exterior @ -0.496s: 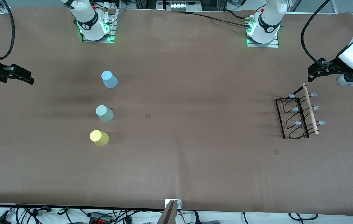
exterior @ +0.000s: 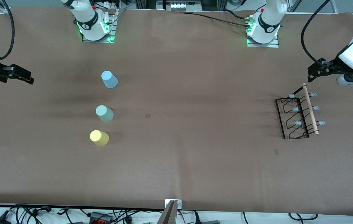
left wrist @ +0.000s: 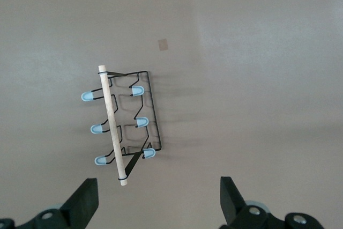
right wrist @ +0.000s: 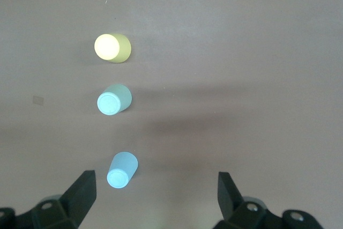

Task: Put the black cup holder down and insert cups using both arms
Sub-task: 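Move the right gripper toward the teal cup while the left gripper reaches the rack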

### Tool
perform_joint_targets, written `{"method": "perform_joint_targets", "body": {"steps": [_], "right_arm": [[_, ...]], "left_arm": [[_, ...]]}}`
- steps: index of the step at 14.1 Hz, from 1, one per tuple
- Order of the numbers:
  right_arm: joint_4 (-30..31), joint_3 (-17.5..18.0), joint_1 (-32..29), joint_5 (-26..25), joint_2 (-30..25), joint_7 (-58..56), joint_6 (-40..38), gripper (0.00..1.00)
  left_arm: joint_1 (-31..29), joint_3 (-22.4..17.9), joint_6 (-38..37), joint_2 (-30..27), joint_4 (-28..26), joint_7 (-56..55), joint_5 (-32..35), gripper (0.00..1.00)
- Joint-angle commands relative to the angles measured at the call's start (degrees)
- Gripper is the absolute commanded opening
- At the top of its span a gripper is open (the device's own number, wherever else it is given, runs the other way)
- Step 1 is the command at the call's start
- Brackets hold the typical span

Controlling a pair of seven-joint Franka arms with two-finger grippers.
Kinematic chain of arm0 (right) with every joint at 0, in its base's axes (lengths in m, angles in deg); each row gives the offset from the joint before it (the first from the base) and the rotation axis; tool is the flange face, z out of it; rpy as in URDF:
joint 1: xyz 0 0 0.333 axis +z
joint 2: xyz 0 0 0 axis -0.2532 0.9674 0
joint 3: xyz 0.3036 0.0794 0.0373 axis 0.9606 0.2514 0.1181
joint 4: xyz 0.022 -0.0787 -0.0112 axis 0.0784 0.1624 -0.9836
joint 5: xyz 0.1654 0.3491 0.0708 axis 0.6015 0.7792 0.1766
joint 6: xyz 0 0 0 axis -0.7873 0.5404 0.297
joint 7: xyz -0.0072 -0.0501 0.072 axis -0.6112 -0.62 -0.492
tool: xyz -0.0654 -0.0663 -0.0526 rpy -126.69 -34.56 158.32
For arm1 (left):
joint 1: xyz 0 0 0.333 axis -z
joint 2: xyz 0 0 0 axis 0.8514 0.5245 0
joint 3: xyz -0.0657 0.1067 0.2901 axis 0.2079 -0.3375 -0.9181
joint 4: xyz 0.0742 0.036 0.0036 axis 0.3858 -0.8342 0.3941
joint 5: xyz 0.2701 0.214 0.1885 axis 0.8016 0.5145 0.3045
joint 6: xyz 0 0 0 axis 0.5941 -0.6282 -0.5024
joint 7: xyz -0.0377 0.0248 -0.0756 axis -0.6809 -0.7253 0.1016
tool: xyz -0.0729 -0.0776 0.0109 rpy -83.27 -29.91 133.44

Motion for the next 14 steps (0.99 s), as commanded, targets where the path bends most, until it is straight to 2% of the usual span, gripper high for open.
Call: {"method": "perform_joint_targets", "body": {"steps": [1, 3, 6, 8, 10, 14], "right_arm": [[1.66, 0.73, -0.8, 1.03, 0.35, -1.07, -0.69, 1.0], [2.81, 0.73, -0.62, 1.03, 0.97, -1.07, -0.69, 1.0], [5.53, 0.9, -0.18, 0.77, 0.97, -1.94, 0.1, 1.0], [6.85, 1.17, 0.34, 0.77, 1.58, -2.56, 2.46, 1.0], [10.44, 1.25, 0.78, 0.85, 2.02, -2.3, 7.55, 1.0], [21.95, 1.26, 2.63, 1.03, 2.46, -1.42, 23.54, 1.0]], "left_arm": [[0.03, 0.23, -3.73, 0.29, 1.05, 0.05, -0.42, 1.0], [-0.49, -0.12, -8.56, 0.9, 1.05, 0.4, -0.59, 1.0], [-2.77, -0.2, -10.43, 1.69, 1.05, -0.04, -0.5, 1.0], [-4.27, -0.29, -10.43, 6.42, 1.14, 0.4, -0.24, 1.0], [-7.69, -0.29, -10.17, 7.84, 1.14, 0.66, -0.77, 1.0], [-12.17, -0.38, -8.86, 14.69, 4.3, 0.75, 0.11, 1.0]]}}
